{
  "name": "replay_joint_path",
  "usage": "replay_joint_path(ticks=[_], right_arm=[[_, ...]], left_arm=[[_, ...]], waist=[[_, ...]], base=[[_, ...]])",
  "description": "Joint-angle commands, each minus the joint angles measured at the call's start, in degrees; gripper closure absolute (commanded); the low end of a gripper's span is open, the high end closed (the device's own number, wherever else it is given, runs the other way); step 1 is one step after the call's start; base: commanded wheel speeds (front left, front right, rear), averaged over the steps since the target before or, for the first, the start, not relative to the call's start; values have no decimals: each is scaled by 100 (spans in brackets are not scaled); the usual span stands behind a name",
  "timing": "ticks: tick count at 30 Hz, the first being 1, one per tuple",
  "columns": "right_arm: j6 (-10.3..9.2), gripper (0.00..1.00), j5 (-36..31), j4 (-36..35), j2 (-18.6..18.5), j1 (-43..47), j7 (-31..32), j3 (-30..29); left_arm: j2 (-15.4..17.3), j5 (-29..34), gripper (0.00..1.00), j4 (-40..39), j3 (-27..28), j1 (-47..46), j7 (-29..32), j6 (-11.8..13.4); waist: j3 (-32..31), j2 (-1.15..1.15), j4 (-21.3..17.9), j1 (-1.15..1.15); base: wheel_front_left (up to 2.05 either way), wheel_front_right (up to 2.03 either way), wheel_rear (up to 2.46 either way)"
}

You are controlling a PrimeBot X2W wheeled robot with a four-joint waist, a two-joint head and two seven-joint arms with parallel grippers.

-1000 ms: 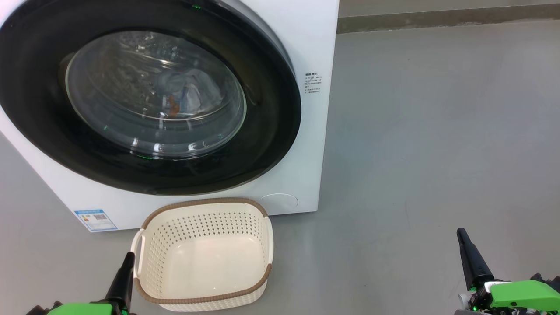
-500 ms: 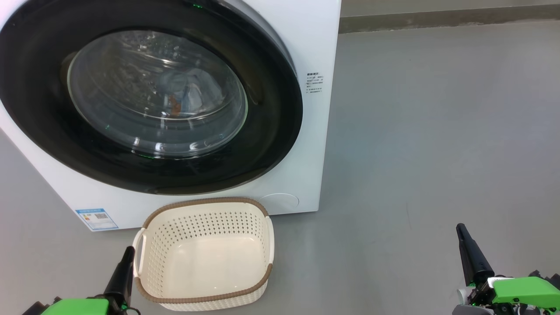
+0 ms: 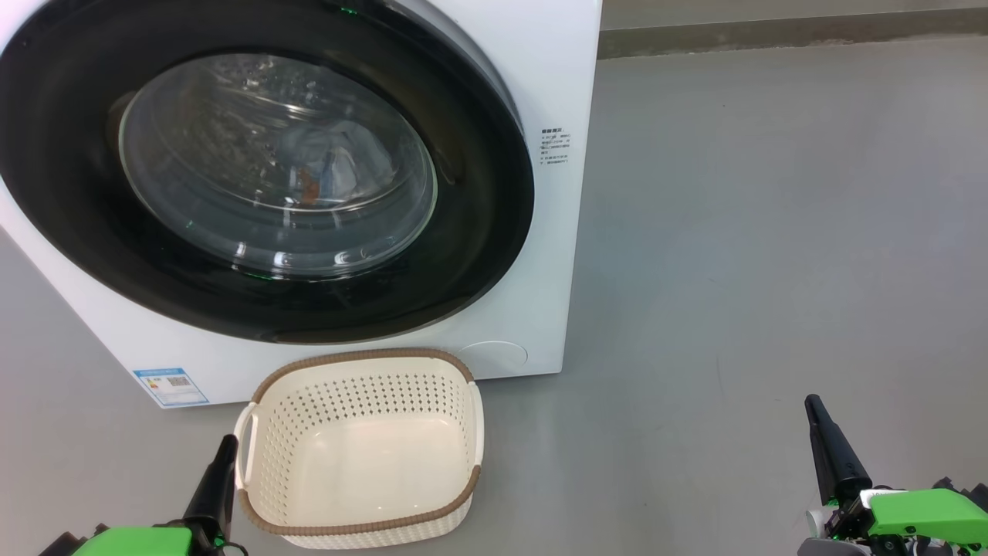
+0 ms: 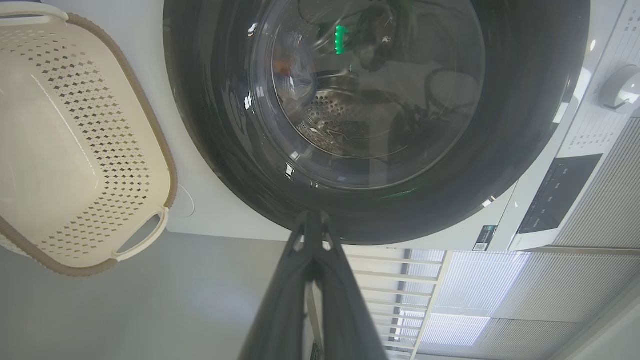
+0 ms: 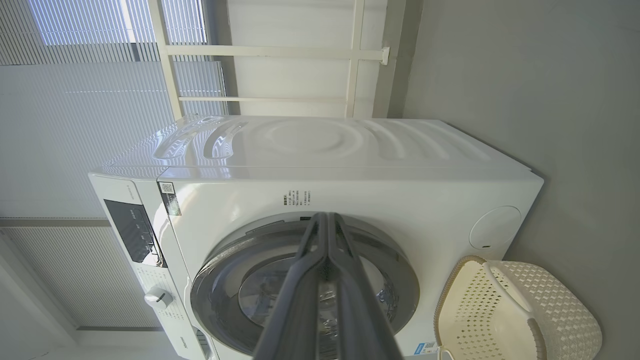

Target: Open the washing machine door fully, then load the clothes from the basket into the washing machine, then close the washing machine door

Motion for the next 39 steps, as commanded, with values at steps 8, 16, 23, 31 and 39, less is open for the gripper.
replay_joint_path(ticks=[8,16,23,31,39], right_arm=[[9,100,-12,-140,2,-228,40,83],[9,100,-21,-140,9,-229,48,73],[9,100,-26,-139,14,-230,53,66],[9,100,-32,-139,19,-231,59,59],[9,100,-38,-139,23,-231,65,52]], left_arm=[[146,-50,100,-112,198,-236,34,-42],[146,-50,100,-112,198,-236,34,-42],[146,-50,100,-113,198,-236,34,-42],[146,-50,100,-113,198,-236,34,-42],[146,-51,100,-113,198,-236,34,-42]], waist=[[0,0,0,0],[0,0,0,0],[0,0,0,0],[0,0,0,0],[0,0,0,0]], base=[[0,0,0],[0,0,0],[0,0,0],[0,0,0],[0,0,0]])
